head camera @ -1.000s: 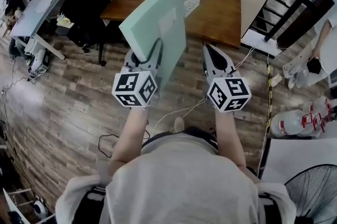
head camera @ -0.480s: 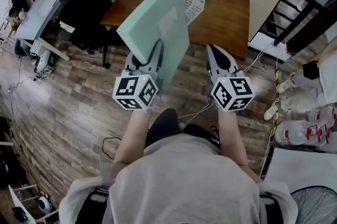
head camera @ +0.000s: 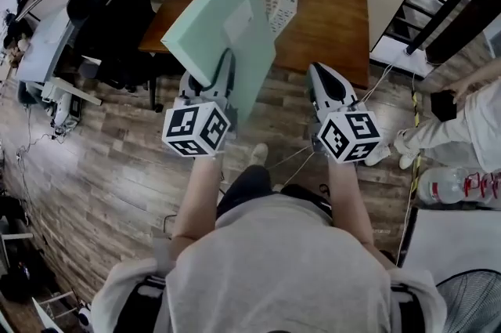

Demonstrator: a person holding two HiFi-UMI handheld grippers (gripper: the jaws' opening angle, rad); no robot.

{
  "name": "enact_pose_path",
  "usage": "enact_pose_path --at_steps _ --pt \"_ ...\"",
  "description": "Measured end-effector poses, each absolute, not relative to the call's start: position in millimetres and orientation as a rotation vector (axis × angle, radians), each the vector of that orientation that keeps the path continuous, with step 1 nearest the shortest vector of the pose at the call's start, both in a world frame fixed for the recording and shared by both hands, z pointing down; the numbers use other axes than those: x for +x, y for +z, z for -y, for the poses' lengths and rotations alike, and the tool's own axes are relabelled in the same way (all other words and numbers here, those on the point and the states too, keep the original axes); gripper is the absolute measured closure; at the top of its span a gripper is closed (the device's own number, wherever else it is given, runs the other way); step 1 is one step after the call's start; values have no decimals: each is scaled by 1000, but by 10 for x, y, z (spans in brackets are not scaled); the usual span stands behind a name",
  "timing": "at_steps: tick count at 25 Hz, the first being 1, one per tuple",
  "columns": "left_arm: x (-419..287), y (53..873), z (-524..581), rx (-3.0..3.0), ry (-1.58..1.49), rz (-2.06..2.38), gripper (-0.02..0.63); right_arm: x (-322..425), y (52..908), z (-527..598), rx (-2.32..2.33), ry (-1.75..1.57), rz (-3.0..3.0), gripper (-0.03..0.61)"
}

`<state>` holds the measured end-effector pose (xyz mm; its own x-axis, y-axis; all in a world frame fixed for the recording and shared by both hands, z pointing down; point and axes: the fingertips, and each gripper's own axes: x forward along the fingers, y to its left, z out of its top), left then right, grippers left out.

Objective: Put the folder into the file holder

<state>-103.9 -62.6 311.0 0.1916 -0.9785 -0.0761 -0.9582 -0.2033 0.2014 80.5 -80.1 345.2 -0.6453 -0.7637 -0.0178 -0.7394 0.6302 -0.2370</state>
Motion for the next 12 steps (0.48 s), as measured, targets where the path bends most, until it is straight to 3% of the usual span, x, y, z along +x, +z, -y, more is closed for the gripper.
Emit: enact_pose_path --at_steps 12 --pt "-1411 2880 1661 2447 -315 1790 442 493 3318 1694 -1388 -255 -2692 569"
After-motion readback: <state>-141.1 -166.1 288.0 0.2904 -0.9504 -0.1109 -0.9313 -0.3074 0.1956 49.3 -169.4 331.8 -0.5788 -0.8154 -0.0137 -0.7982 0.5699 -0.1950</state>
